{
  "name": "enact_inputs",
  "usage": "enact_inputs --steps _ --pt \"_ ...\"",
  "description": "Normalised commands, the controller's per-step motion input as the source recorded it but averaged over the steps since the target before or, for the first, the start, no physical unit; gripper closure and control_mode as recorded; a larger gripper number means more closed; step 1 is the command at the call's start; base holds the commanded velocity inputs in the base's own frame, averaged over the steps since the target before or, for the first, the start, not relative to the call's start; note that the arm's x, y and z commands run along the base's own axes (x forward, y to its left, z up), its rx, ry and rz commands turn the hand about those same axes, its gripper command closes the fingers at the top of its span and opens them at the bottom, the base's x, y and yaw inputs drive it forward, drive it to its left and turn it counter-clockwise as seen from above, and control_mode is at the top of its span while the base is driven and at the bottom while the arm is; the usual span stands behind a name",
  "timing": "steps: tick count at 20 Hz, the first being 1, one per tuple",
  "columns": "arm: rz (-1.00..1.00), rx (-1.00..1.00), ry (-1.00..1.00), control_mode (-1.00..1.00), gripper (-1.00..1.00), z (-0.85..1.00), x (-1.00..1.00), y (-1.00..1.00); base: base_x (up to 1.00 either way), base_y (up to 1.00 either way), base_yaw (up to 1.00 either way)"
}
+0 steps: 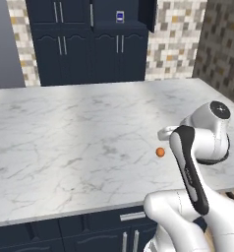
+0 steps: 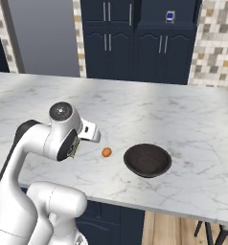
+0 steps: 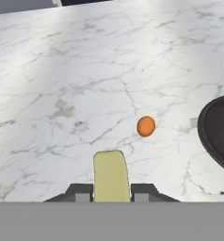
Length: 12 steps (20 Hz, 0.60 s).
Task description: Pick the egg and butter from the fridge and place them by the bowl for mixing.
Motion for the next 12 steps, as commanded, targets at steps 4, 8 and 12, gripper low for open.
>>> enact_inputs --steps 4,8,12 --pt "0.0 -0.01 0.01 -1.0 1.0 -0.17 0.43 0.32 0.0 0.0 0.0" --pt "-0.01 0.0 0.1 -1.0 1.0 -0.25 0.58 0.24 0.0 0.0 0.0" --pt "-0.02 0.0 0.09 -1.0 1.0 -0.42 0.6 0.11 0.0 0.0 0.0"
